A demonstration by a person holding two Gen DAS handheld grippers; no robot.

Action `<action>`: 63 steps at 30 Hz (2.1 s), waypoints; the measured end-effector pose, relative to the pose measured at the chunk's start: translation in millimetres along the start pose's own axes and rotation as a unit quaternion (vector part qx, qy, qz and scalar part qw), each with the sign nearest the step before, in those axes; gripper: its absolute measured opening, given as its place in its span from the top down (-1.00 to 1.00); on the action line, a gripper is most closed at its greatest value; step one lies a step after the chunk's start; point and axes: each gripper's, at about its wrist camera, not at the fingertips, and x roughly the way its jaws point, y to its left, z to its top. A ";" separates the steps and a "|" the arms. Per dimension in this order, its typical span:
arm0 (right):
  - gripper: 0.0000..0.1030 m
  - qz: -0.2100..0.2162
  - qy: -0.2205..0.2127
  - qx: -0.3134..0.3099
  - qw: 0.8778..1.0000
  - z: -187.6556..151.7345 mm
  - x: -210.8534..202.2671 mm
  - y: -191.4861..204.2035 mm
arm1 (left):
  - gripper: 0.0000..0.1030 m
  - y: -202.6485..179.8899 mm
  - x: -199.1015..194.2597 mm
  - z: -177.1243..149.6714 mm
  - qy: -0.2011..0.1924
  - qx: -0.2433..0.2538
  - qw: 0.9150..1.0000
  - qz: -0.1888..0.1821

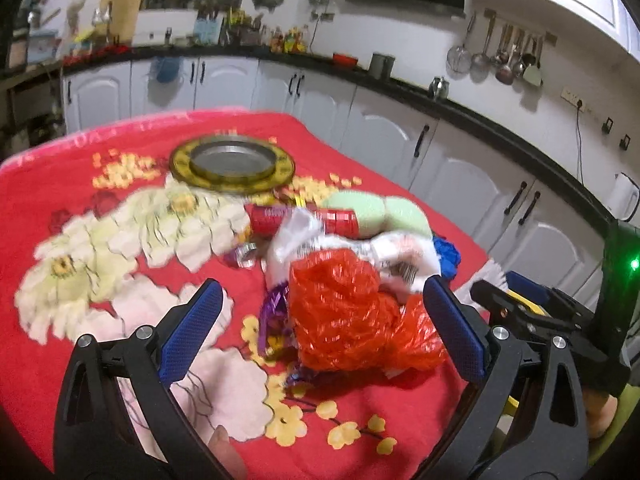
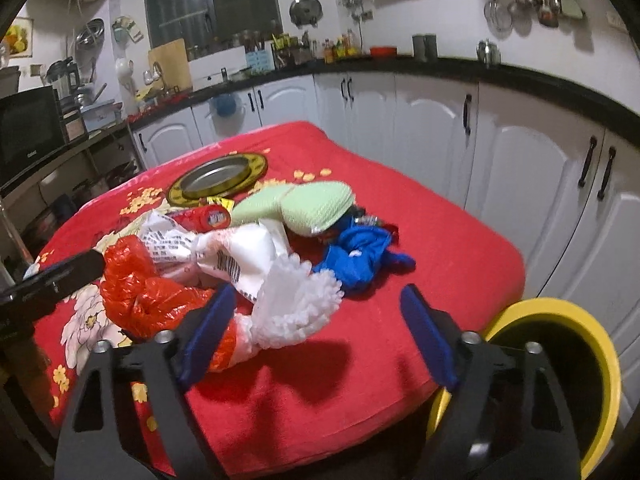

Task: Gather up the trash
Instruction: 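Grasp the red plastic bag with the left gripper while the right gripper grasps the white mesh bag, then carry the red bag and white mesh bag to the yellow bin and release both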

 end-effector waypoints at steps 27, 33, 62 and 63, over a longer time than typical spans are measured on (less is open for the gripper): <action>0.64 0.044 -0.019 -0.002 0.999 -6.8 -37.2 5.9 | 0.77 -8.5 -18.4 -3.2 0.022 0.011 0.999 -0.047; 0.66 0.040 -0.035 -0.002 0.999 -5.2 -53.0 2.3 | 0.78 -14.1 -33.2 1.0 -0.001 0.015 0.999 -0.047; 0.67 -0.001 -0.112 0.031 0.993 7.5 -119.3 -55.4 | 0.79 -67.0 -58.4 13.4 -0.055 0.031 0.995 -0.074; 0.67 -0.004 -0.114 0.032 0.993 7.7 -120.9 -56.7 | 0.79 -70.8 -57.2 13.5 -0.055 0.034 0.995 -0.075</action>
